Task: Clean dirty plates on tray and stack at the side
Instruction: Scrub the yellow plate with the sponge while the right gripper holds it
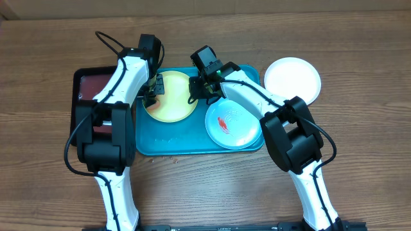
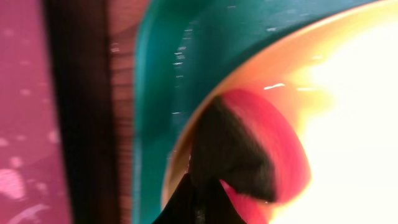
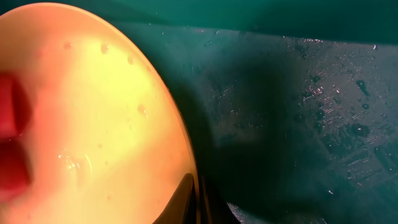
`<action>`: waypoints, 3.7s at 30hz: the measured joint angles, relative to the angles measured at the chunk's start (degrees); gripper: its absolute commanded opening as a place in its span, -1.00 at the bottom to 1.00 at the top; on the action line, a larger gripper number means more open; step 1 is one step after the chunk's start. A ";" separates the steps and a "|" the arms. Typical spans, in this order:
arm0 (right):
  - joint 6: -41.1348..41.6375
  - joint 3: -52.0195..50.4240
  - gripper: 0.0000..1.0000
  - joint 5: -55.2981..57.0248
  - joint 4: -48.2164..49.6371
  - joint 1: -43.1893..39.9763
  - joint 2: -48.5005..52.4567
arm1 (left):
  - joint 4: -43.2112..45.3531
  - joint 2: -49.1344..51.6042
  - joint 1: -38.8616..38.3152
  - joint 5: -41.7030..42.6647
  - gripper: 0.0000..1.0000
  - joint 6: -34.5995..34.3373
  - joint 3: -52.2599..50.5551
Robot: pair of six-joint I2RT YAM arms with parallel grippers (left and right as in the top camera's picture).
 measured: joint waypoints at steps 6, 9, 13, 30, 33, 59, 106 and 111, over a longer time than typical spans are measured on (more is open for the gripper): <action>-0.02 -0.02 -0.93 0.00 0.15 0.00 -0.02 | 4.42 0.00 -0.33 12.26 -0.92 0.31 0.00; -0.02 -0.02 -0.92 0.00 0.15 0.00 -0.02 | 6.29 0.02 -1.60 15.96 -0.91 -0.39 0.00; -0.02 -0.02 -0.93 0.02 0.15 0.00 -0.02 | 7.80 0.02 -3.85 18.36 -0.91 -1.11 0.00; 0.00 -0.02 -0.93 0.02 0.00 0.00 0.00 | -4.94 0.04 -5.16 6.12 -0.91 0.07 0.02; -0.02 -0.02 -0.92 0.00 0.02 0.00 -0.02 | -1.77 0.04 -5.07 -1.25 -0.92 -0.42 -0.13; -0.02 -0.02 -0.93 0.02 -0.02 0.00 0.00 | -1.75 0.28 -4.85 22.36 -0.91 2.69 -0.31; 0.00 -0.02 -0.93 0.00 0.15 0.00 0.00 | -7.04 0.31 -5.29 -0.85 -0.91 -1.18 -0.02; 0.00 -0.02 -0.93 0.04 0.13 0.00 -0.02 | -9.22 1.07 -4.92 -5.68 -0.91 -3.28 4.42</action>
